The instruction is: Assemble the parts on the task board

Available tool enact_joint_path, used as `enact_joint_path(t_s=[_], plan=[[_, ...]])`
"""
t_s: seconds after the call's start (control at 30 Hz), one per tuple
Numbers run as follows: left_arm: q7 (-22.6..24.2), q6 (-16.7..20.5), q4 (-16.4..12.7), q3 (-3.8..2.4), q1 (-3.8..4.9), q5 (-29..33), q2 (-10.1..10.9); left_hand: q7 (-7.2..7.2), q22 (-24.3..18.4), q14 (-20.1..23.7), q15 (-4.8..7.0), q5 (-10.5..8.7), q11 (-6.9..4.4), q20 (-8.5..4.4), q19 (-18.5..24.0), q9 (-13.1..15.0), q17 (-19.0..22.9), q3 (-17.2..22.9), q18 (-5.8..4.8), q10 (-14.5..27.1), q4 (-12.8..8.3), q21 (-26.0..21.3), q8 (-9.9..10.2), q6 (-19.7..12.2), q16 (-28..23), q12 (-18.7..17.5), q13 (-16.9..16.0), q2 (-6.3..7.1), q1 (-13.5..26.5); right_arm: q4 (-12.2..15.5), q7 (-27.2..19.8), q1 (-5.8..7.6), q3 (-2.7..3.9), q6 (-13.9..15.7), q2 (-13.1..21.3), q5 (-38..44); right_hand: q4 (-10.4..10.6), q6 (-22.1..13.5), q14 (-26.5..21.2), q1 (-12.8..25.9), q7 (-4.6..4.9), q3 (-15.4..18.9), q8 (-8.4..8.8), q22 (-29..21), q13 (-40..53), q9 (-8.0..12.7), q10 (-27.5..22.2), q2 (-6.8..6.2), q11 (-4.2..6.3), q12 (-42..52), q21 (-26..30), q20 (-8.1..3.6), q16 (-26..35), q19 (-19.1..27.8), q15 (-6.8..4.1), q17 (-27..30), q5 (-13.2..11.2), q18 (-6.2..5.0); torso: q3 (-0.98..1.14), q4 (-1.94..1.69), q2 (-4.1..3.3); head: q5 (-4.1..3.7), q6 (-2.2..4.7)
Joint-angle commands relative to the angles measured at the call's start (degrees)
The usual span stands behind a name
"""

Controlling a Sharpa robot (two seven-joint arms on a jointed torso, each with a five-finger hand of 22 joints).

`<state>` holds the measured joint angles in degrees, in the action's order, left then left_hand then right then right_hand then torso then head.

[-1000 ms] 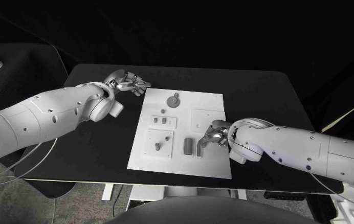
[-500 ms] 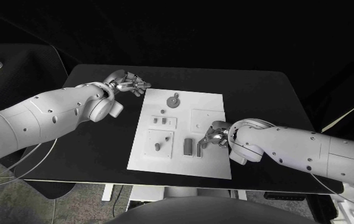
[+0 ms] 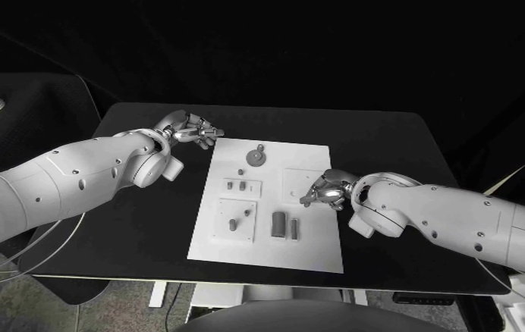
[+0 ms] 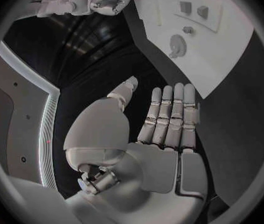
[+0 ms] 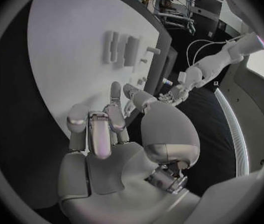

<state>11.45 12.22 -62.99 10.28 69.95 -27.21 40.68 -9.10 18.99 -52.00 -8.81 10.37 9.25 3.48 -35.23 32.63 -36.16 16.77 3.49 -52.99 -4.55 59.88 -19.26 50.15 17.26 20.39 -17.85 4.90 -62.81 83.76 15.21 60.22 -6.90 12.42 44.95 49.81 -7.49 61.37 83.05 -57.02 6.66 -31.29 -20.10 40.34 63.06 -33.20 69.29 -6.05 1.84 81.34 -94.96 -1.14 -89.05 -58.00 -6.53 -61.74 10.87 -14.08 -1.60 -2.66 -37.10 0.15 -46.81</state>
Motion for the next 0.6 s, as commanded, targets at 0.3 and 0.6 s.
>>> enact_joint_path(t_s=[0.3, 0.6], plan=[[2.0, 1.2, -1.3, -0.15, 0.06, 3.7, -0.1, 0.35, 0.1, 0.3, 0.16, 0.21, -0.6, 0.05, 0.5, 0.0, 0.1, 0.1, 0.49, -0.6, 0.1, -0.2, 0.2, 0.0, -0.1, -0.1, -0.3, -0.32, 0.3, -9.7, -23.6, 1.86, 2.66, 3.5, -1.6, -16.9, 0.3, -6.7, -18.3, -1.7, 2.11, 0.3, 0.78, -8.0, -15.2, -0.8, -14.1, 0.11, -6.54, -19.9, 8.7, 4.45, 23.4, 21.5, 5.7, 10.1, -0.1, 4.69, 0.31, -0.11, 0.2, -0.32, 4.08], [2.5, 0.6, -1.5, -0.35, 0.11, 5.2, -0.8, 0.46, 0.0, 1.2, 0.26, 0.16, -0.84, 0.22, 1.2, -0.1, 0.4, -0.1, 0.23, -0.7, -0.2, -0.6, 0.3, -0.3, -0.5, -0.3, -0.3, 0.2, 0.1, -25.7, -31.1, 2.12, 4.69, -0.4, -7.9, -25.0, 0.8, -8.8, -29.1, 0.1, 2.08, 0.0, 0.9, -13.5, -29.3, -1.1, -17.9, 0.47, -9.5, -35.4, 16.9, 6.33, 41.0, 34.3, 11.67, 19.1, -0.1, 9.35, 1.37, 0.03, 1.29, 0.21, 7.21]])
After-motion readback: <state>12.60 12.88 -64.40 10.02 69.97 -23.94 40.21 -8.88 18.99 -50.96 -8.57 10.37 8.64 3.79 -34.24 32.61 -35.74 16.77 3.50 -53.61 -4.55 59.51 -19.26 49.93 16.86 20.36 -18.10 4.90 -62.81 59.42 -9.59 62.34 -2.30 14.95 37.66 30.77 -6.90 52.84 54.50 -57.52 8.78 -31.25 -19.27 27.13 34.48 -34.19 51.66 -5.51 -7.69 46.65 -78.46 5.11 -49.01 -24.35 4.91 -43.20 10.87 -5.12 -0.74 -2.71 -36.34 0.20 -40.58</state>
